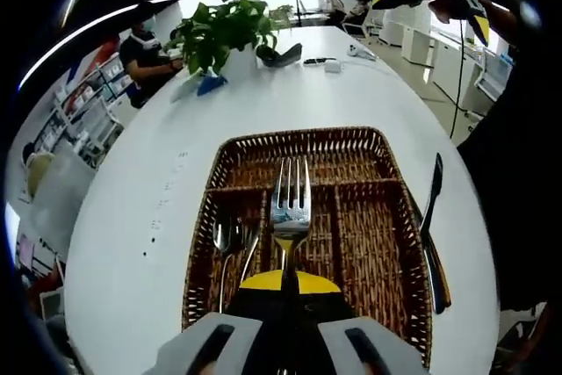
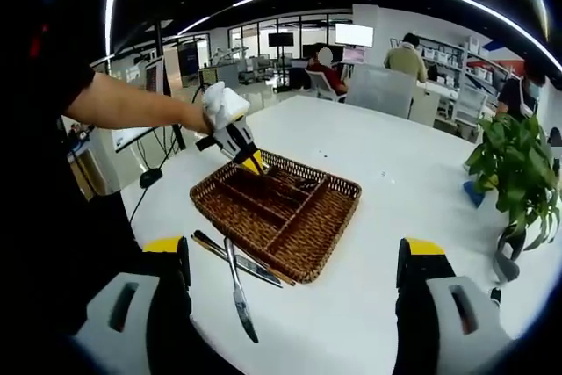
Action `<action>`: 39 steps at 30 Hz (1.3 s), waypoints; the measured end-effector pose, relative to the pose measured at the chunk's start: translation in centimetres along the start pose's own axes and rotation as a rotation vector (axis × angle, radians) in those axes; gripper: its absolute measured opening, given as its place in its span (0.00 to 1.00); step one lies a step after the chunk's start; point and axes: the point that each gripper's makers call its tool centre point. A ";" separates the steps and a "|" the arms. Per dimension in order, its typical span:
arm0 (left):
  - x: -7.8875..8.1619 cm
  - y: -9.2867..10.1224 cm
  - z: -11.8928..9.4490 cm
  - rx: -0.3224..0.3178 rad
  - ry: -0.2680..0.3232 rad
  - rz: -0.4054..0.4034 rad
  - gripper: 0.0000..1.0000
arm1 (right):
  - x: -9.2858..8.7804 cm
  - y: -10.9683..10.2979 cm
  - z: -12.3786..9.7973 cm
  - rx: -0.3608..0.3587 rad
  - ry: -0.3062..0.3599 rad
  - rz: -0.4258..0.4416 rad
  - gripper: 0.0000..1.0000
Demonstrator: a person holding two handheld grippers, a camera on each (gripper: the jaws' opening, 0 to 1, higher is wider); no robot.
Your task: Arrange the knives, forks, and spoons in their matching storage slots by inserting each utensil handle-first until every utensil is classified and aligned in the correct compartment
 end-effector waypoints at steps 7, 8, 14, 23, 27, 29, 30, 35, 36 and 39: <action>-0.7 0.4 1.3 -0.014 0.000 -0.020 0.00 | -0.5 -0.3 -0.1 -0.001 -0.008 0.010 0.99; -0.8 0.3 1.5 -0.013 -0.003 -0.021 0.00 | -0.5 -0.3 -0.1 -0.001 -0.009 0.009 0.99; -1.3 0.3 2.5 -0.027 -0.023 -0.024 0.00 | -0.5 -0.3 -0.1 0.000 -0.011 0.014 0.99; -2.1 0.2 4.3 -0.052 -0.043 -0.032 0.00 | -0.4 -0.5 0.0 0.006 -0.015 0.026 0.99; -2.4 0.3 4.9 -0.064 -0.042 -0.045 0.00 | -0.9 -0.6 0.2 0.013 -0.031 0.026 0.99; -2.5 0.5 5.1 -0.069 -0.044 -0.050 0.00 | -1.1 -0.8 0.3 0.018 -0.037 0.026 0.99; -2.5 0.6 5.1 -0.072 -0.046 -0.059 0.00 | -1.2 -0.9 0.4 0.021 -0.040 0.025 0.99; -2.8 0.7 5.9 -0.075 -0.071 -0.063 0.00 | -1.6 -1.2 0.6 0.029 -0.056 0.013 0.99; -3.0 0.7 6.0 -0.078 -0.076 -0.068 0.00 | -1.6 -1.2 0.6 0.031 -0.056 0.013 0.99; -3.2 1.1 6.3 -0.097 -0.084 -0.080 0.00 | -1.5 -1.2 0.6 0.032 -0.053 0.016 0.99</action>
Point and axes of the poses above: the point that each gripper's makers call its tool centre point, and the gripper's own axes: z roughly forward along the fingers, y roughly to its right, x roughly out of its top, and after that the axes turned 8 degrees about -x, right-handed
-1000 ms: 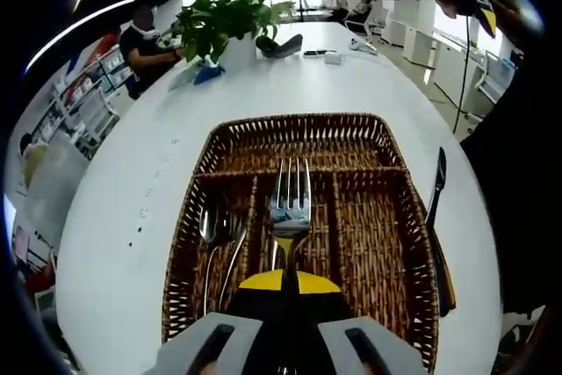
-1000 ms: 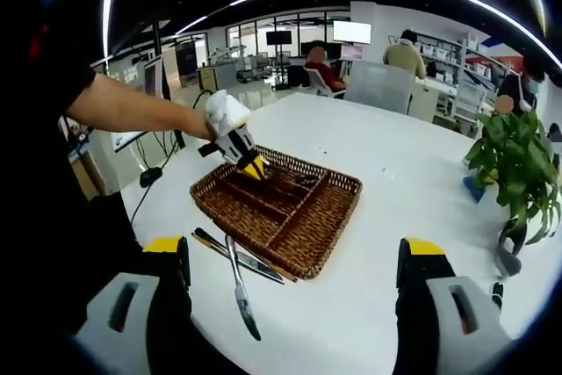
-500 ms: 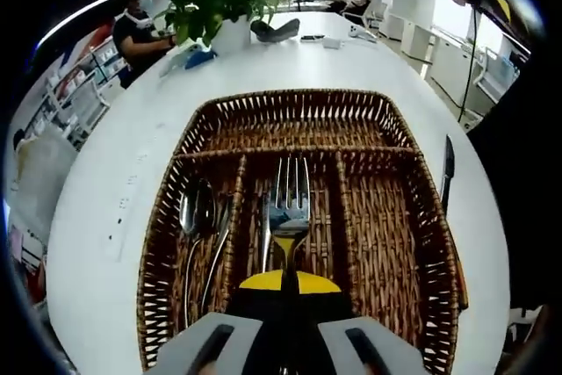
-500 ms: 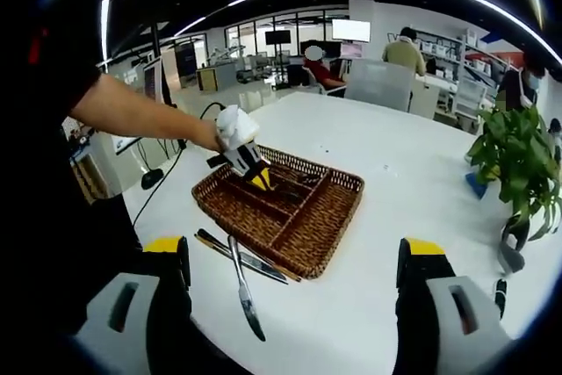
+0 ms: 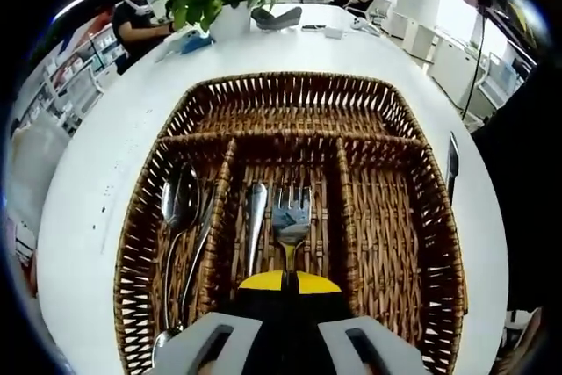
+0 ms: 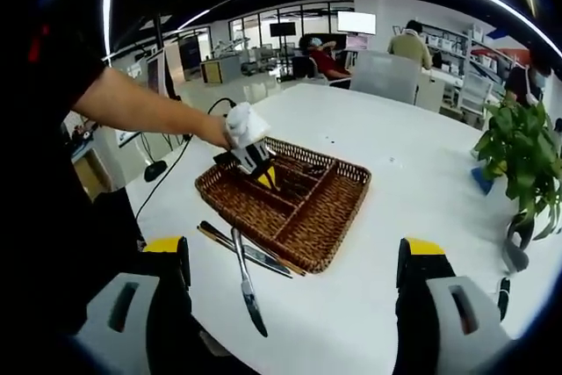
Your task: Arrange the knives, forks, and spoons in their matching storage slots by inserting each utensil handle-first until every utensil is classified and aligned in the correct compartment
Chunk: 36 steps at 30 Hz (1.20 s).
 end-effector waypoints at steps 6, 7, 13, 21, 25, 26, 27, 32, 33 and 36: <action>0.1 0.1 0.3 -0.005 -0.003 0.004 0.00 | -0.5 0.1 -0.3 -0.006 -0.004 0.007 0.99; -0.1 0.2 0.6 -0.015 -0.007 -0.001 0.00 | -0.5 0.1 -0.3 -0.006 -0.004 0.008 0.99; 0.2 0.2 0.8 -0.013 0.009 0.021 0.01 | -0.7 -0.1 -0.6 -0.007 -0.004 0.010 0.99; 0.6 -0.6 0.0 0.089 0.032 0.072 0.16 | -0.8 -0.3 -1.0 -0.004 -0.001 0.002 0.99; 2.0 -0.9 -1.7 0.109 0.124 0.033 0.17 | -0.6 -0.5 -1.0 0.002 0.000 -0.012 0.99; 2.2 -1.3 -2.6 0.135 0.137 0.028 0.18 | -0.5 -0.6 -1.0 0.005 0.003 -0.016 0.99; 2.5 -1.4 -3.5 0.151 0.162 0.017 0.19 | -0.3 -0.6 -1.0 0.006 0.007 -0.019 0.99; 3.3 -1.3 -7.0 0.184 0.290 -0.078 0.25 | 0.3 -0.5 -0.6 0.013 0.016 -0.035 0.99; 3.2 -1.2 -7.9 0.198 0.314 -0.118 0.26 | 0.5 -0.5 -0.5 0.016 0.021 -0.040 0.99; 2.6 -0.4 -9.8 0.217 0.367 -0.147 0.35 | 0.8 -0.5 -0.1 0.021 0.033 -0.045 0.99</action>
Point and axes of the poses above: the point that each gripper's makers call its tool centre point, and the gripper's own axes: z roughly forward along the fingers, y roughly to its right, x roughly out of its top, and after that the axes turned 8 degrees about -x, right-handed
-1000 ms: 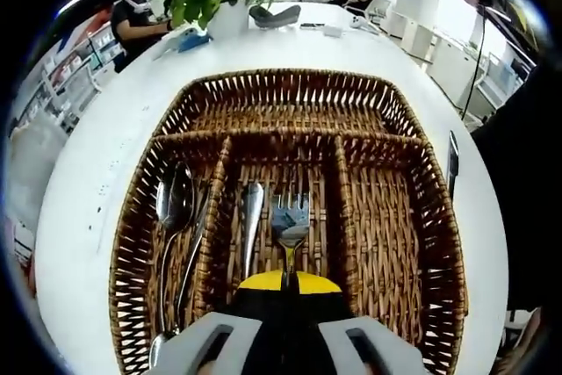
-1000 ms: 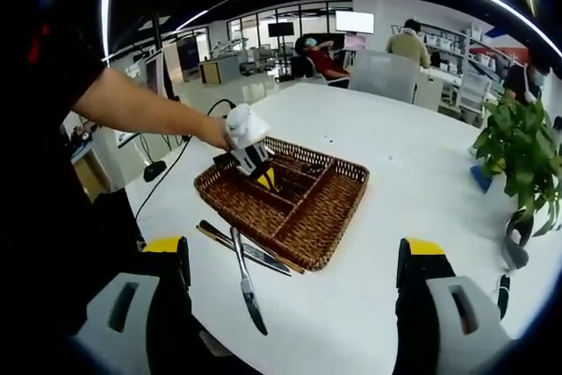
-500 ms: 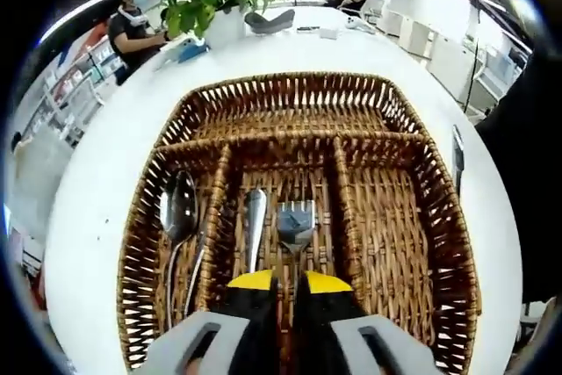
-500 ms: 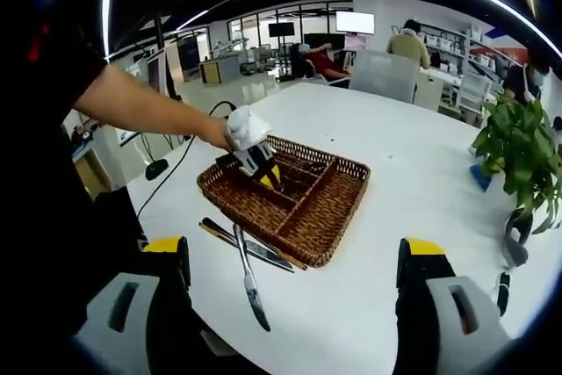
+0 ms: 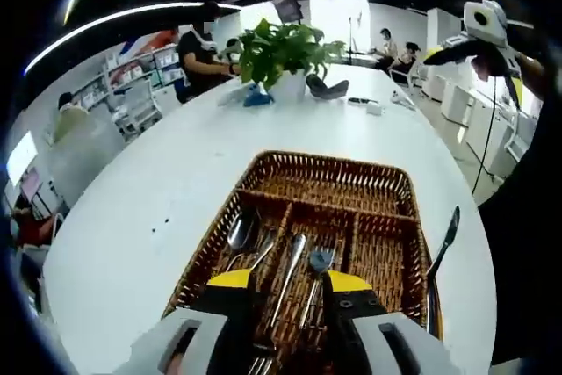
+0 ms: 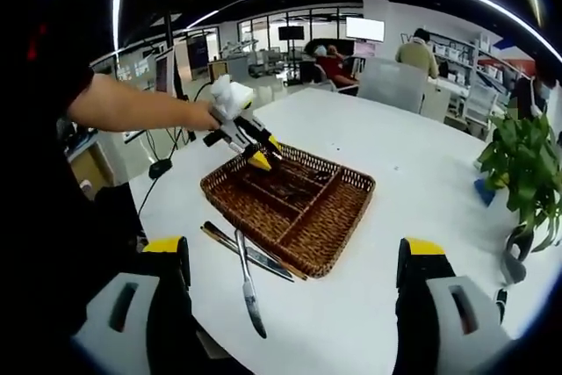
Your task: Arrange the knives, forks, and spoons in their matching storage slots by inserting each utensil handle-first until every utensil is classified and aligned in the correct compartment
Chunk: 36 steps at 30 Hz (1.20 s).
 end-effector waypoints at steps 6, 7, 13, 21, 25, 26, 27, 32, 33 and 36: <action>-0.4 0.6 -5.2 0.099 0.088 -0.064 0.48 | 0.3 0.2 0.6 0.008 0.015 -0.003 0.99; -0.5 0.9 -5.9 0.108 0.104 -0.095 0.48 | 0.3 0.3 0.7 0.008 0.018 -0.004 0.99; -0.6 2.7 -9.6 0.197 0.176 -0.148 0.59 | -0.1 0.6 1.5 0.000 0.017 -0.004 0.99; -1.5 5.2 -14.7 0.354 0.197 -0.204 1.00 | 0.5 0.2 1.5 0.012 0.031 -0.021 0.99; -1.8 6.3 -17.2 0.411 0.210 -0.221 1.00 | 0.8 0.0 1.5 0.012 0.039 -0.031 0.99; -1.7 6.7 -17.6 0.413 0.219 -0.226 1.00 | 0.8 0.0 1.5 0.011 0.041 -0.032 0.99; -1.5 7.3 -18.1 0.416 0.230 -0.227 1.00 | 0.8 -0.1 1.4 0.011 0.041 -0.033 0.99; -0.8 10.1 -19.6 0.427 0.256 -0.209 1.00 | 0.9 -0.3 0.7 0.005 0.049 -0.042 0.99; -0.7 10.6 -19.9 0.431 0.256 -0.201 1.00 | 0.9 -0.2 0.5 0.003 0.050 -0.043 0.99; -0.8 11.3 -20.5 0.441 0.252 -0.198 1.00 | 0.9 -0.2 0.1 -0.004 0.052 -0.047 0.99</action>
Point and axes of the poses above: the point that each gripper's makers call its tool centre point, and the gripper's own axes: z roughly forward along the fingers, y roughly to its right, x roughly out of its top, and after that the axes turned 8 degrees about -x, right-handed
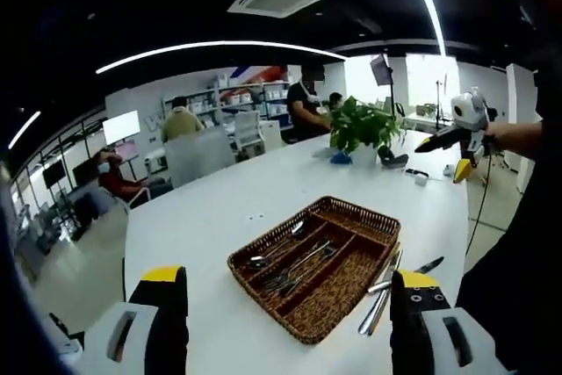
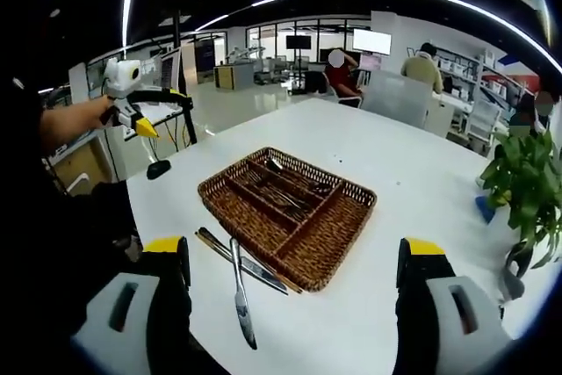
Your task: Arrange the knives, forks, and spoons in their matching storage slots by inserting each utensil handle-first until every utensil is classified and aligned in the correct compartment
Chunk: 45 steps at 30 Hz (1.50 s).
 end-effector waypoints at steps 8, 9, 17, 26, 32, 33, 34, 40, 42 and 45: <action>-0.9 1.7 -0.4 -0.016 -0.016 0.007 1.00 | 0.3 0.4 -0.1 -0.039 0.011 0.000 0.99; -1.0 1.8 -0.4 -0.016 -0.023 0.017 1.00 | 0.3 0.5 -0.1 -0.038 0.013 0.000 0.99; -0.7 0.8 -1.4 0.008 -0.001 0.002 1.00 | 0.4 0.3 -0.3 -0.037 0.020 0.012 0.99; -0.8 1.0 -1.8 0.003 -0.007 0.002 1.00 | 0.0 -0.3 -0.5 -0.009 0.012 0.000 0.99; -1.3 1.3 -1.8 -0.008 -0.022 -0.001 1.00 | 0.5 -0.2 -0.5 -0.012 0.017 -0.012 0.99; -1.4 1.3 -1.9 -0.009 -0.027 0.002 1.00 | 0.5 -0.2 -0.5 -0.010 0.017 -0.014 0.99; -1.4 1.3 -1.9 -0.010 -0.032 0.006 1.00 | 0.6 -0.2 -0.4 -0.009 0.017 -0.020 0.99; -1.1 1.2 -2.2 -0.011 -0.028 0.011 1.00 | 1.1 -0.6 0.1 0.006 0.012 -0.028 0.99; -1.1 1.2 -2.4 -0.012 -0.028 0.010 1.00 | 1.4 -0.8 0.3 0.014 0.016 -0.036 0.97; -1.4 1.0 -2.6 -0.004 -0.037 0.020 1.00 | 1.6 -1.5 1.2 0.036 0.012 -0.072 0.95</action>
Point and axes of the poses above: the point that each gripper's makers call its tool centre point, and the gripper's own axes: z roughly forward along the fingers, y roughly to its right, x roughly out of its top, and after that the axes turned 8 degrees about -x, right-handed
